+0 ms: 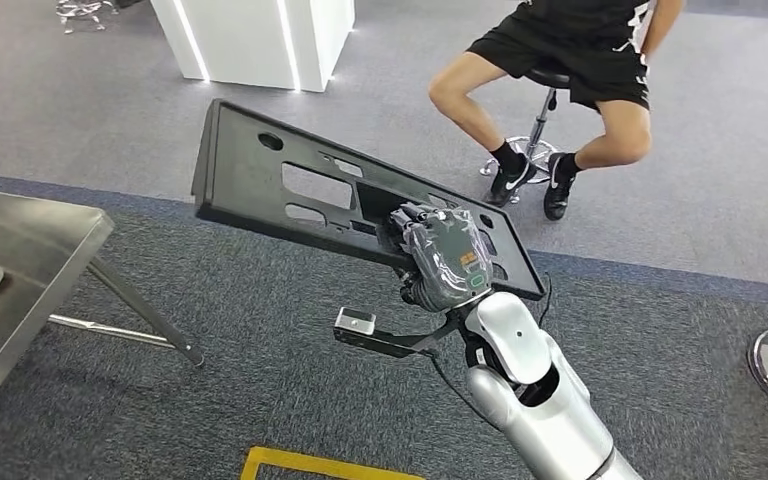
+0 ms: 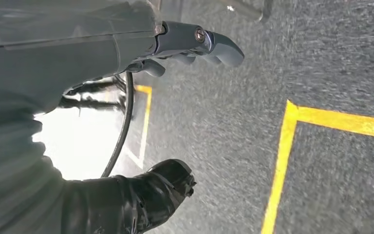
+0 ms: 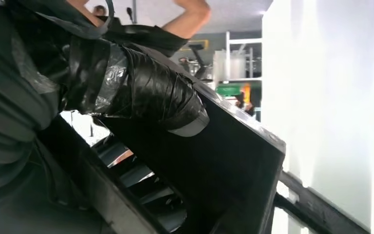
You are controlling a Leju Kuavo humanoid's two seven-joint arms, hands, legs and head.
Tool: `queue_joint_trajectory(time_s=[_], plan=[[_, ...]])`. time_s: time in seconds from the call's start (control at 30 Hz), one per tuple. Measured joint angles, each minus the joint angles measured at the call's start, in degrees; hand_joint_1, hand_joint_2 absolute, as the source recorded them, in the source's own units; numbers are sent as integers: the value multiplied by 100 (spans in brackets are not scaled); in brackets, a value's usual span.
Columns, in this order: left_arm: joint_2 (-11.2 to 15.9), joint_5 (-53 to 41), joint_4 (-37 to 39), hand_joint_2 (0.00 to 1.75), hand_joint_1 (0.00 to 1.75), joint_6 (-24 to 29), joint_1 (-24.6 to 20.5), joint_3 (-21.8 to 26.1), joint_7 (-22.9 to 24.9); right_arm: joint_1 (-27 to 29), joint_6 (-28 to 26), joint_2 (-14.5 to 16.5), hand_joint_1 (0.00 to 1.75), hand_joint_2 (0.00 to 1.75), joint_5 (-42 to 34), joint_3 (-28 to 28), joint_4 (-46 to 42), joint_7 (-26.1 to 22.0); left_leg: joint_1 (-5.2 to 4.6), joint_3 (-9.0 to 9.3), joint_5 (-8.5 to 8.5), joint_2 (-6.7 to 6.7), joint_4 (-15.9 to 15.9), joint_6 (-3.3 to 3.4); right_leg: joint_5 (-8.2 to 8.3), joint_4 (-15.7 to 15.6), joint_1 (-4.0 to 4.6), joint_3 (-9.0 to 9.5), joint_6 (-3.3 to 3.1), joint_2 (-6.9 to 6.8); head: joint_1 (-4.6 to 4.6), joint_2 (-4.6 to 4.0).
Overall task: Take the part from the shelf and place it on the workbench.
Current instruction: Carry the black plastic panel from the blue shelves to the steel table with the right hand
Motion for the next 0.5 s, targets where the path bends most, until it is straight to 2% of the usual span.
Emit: queue_joint_trajectory(time_s=[0.03,0.07,0.1,0.13,0.17,0.2,0.23,0.27,0.33,0.37,0.4,0.47,0.5], plan=[[6,0,7,175,0,-1,-2,0,-3,18,0,0,175,175,5,4,-2,1,12,-135,-100,36,295,-24,-7,3,4,-2,-1,-91,0,0],[13,-1,17,175,0,-4,0,1,-5,34,4,1,175,175,15,11,-3,4,24,-175,-98,54,402,-45,-15,8,6,-3,4,-178,1,0],[26,-1,27,175,0,-8,2,1,-5,43,14,9,175,175,33,22,-4,13,33,-90,9,80,271,-62,-27,17,5,-3,16,-261,0,0],[50,5,39,175,0,-11,5,1,-7,45,32,26,175,175,62,37,-10,36,40,101,181,135,-57,-73,-46,34,2,0,34,-338,0,0],[83,23,56,175,0,-14,-1,3,-13,42,54,53,175,175,95,55,-22,72,36,327,321,259,-474,-74,-73,62,8,2,62,-410,0,0],[125,62,80,175,0,-13,-11,11,-18,35,76,88,175,175,131,76,-37,120,25,518,430,366,-819,-52,-104,96,22,1,96,-474,3,0],[168,115,113,175,0,-13,-19,30,-16,28,95,120,175,175,163,101,-52,171,10,632,475,434,-1034,-17,-132,121,39,2,128,-530,4,0],[210,175,148,175,0,-13,-21,61,-1,21,107,149,175,175,190,128,-69,216,-8,669,472,455,-1122,25,-152,138,59,6,159,-586,8,0],[271,261,211,175,0,-22,-2,148,92,12,136,200,175,175,228,172,-102,292,-15,657,487,316,-1117,102,-178,138,68,28,211,-681,9,0],[292,285,228,175,0,-32,12,195,160,6,156,224,175,175,243,184,-126,324,-8,656,497,253,-1127,132,-224,172,53,29,240,-633,10,0],[303,308,238,175,0,-42,20,250,242,0,180,241,175,175,263,190,-155,356,1,657,508,192,-1137,166,-325,291,32,-10,263,-504,9,0],[304,403,219,175,0,-63,25,392,430,7,239,252,175,175,326,191,-207,412,6,656,521,69,-1147,220,-675,873,0,-259,286,-129,10,0],[278,462,181,175,0,-97,27,482,542,27,266,252,175,175,371,191,-224,440,-4,653,522,2,-1147,238,-854,1270,-1,-450,282,-4,10,0]])
